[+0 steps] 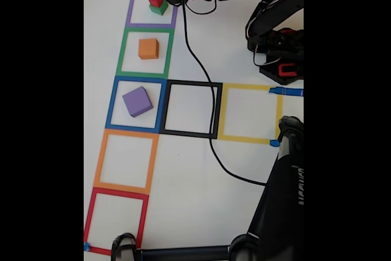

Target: Tower of hanoi

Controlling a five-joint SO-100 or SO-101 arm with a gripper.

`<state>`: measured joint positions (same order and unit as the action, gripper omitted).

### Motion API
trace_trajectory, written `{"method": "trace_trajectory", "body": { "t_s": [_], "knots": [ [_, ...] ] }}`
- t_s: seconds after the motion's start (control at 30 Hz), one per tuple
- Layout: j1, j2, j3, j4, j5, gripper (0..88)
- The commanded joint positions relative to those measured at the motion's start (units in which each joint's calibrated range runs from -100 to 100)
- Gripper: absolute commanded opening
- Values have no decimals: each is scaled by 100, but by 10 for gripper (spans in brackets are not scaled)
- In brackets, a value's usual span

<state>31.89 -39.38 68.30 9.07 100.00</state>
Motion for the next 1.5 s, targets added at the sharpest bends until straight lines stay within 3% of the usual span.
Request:
{"method": "trace_trajectory", "body": {
  "t_s": [0.0, 0.5, 0.6, 0.73, 0.87, 1.0, 1.47],
  "knots": [
    [-476, -1411, -1140, 2866, 0, 11],
    [-2403, -1298, -6658, 8364, 0, 11],
    [-2556, -1080, -7530, 8972, 0, 11],
    [-2633, -1128, -7440, 9061, 0, 11],
    [-2470, -1354, -6585, 8769, 0, 33],
    [-2106, -1750, -5103, 7814, 0, 128],
    [-1741, -2331, 142, 2551, 0, 267]
  ]
}}
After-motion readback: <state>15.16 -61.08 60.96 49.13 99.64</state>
